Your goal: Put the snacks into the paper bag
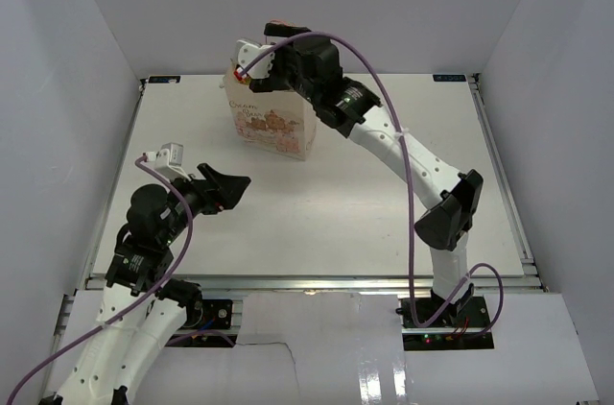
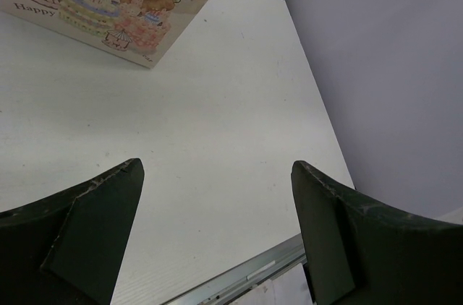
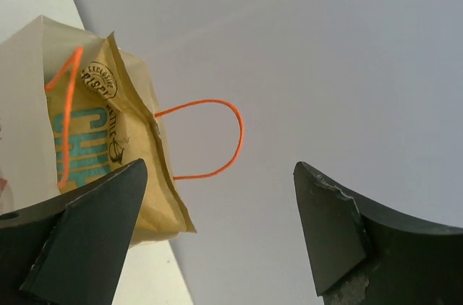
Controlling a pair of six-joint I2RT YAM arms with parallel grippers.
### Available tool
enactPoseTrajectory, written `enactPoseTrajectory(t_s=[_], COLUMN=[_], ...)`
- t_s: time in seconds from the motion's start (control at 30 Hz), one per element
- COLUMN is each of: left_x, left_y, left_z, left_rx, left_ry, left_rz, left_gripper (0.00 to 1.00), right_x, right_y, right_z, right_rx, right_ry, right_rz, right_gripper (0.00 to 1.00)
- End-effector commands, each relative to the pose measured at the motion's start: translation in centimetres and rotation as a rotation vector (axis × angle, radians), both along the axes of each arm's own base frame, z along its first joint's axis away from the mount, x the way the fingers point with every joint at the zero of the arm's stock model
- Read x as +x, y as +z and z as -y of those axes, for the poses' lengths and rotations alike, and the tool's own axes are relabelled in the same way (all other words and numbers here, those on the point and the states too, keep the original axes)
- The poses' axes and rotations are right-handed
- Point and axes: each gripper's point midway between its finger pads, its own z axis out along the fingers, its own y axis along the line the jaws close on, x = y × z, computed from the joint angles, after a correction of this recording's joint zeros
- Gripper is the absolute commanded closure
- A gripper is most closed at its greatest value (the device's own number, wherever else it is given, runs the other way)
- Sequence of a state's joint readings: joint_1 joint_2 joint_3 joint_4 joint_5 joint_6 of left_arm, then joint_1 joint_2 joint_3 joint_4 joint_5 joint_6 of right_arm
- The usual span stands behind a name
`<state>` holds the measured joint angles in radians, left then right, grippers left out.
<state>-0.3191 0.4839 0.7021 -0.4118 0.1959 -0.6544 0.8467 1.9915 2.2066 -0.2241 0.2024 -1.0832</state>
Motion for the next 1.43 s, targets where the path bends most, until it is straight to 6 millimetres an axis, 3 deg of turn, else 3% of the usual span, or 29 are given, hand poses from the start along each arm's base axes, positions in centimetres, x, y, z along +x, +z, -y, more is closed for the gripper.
enactPoseTrajectory(t_s=[0.0, 0.03, 0.1, 0.13, 0.17, 0.2, 0.23, 0.27, 0.3, 0.33, 0.37, 0.4, 0.43, 0.47, 0.5, 0.6, 0.73, 0.97, 1.3, 1.4], left_x=[-0.2, -0.1, -0.2, -0.2, -0.2, -0.2, -0.1, 0.0, 0.1, 0.4, 0.7, 0.8, 0.9, 1.0, 1.2, 1.3, 1.8, 1.6, 0.5, 0.3], left_y=[1.7, 1.9, 2.4, 2.5, 3.0, 3.1, 3.3, 3.3, 3.3, 2.8, 1.7, 1.9, 1.4, 0.4, 0.5, 0.7, 0.5, -0.5, 0.1, 0.1], left_z=[0.3, 0.3, 0.3, 0.2, 0.1, -0.1, -0.3, -0.7, -1.0, -1.3, -2.4, -3.0, -3.7, -4.3, -5.0, -5.0, -3.9, -2.0, -2.1, -2.2], left_rx=[-0.005, -0.003, -0.002, 0.001, 0.008, 0.014, 0.02, 0.038, 0.052, 0.071, 0.113, 0.127, 0.152, 0.184, 0.196, 0.204, 0.188, 0.102, 0.073, 0.062], left_ry=[-0.021, -0.022, -0.022, -0.02, -0.013, -0.006, 0.003, 0.025, 0.04, 0.059, 0.118, 0.15, 0.188, 0.214, 0.254, 0.254, 0.205, 0.127, 0.116, 0.121], left_rz=[0.036, 0.039, 0.05, 0.05, 0.057, 0.057, 0.056, 0.05, 0.042, 0.019, -0.029, -0.042, -0.068, -0.116, -0.121, -0.129, -0.131, -0.12, -0.084, -0.083], left_gripper=[0.06, 0.06, 0.06, 0.06, 0.06, 0.06, 0.06, 0.06, 0.06, 0.06, 0.06, 0.06, 0.06, 0.06, 0.06, 0.06, 0.06, 0.06, 0.06, 0.06], right_x=[-2.3, -2.4, -2.8, -2.5, -3.0, -3.8, -3.0, -3.7, -4.6, -4.4, -5.0, -5.4, -5.9, -6.8, -8.2, -10.5, -12.0, -13.2, -12.5, -12.5], right_y=[5.1, 4.8, 2.6, 1.2, -0.8, -0.8, -2.2, -5.8, -6.0, -7.3, -10.7, -11.1, -12.3, -13.2, -15.2, -18.1, -19.6, -19.1, -17.1, -16.9], right_z=[4.0, 6.0, 7.9, 10.6, 11.6, 13.5, 16.4, 17.4, 19.3, 22.1, 23.5, 26.6, 27.6, 28.0, 28.8, 30.6, 32.5, 33.8, 35.5, 35.1], right_rx=[0.205, 0.223, 0.281, 0.292, 0.311, 0.332, 0.349, 0.338, 0.413, 0.458, 0.471, 0.55, 0.575, 0.592, 0.614, 0.63, 0.651, 0.674, 0.796, 0.778], right_ry=[-0.012, -0.036, -0.055, -0.097, -0.101, -0.11, -0.156, -0.156, -0.178, -0.2, -0.236, -0.305, -0.321, -0.307, -0.336, -0.394, -0.496, -0.548, -0.651, -0.617], right_rz=[-0.057, -0.093, -0.242, -0.306, -0.406, -0.434, -0.481, -0.591, -0.649, -0.715, -0.81, -0.845, -0.881, -0.923, -0.974, -1.005, -0.953, -0.874, -0.786, -0.776], right_gripper=[0.12, 0.11, 0.09, 0.08, 0.04, 0.02, 0.0, 0.06, 0.07, 0.08, 0.08, 0.09, 0.09, 0.1, 0.1, 0.1, 0.1, 0.1, 0.1, 0.1])
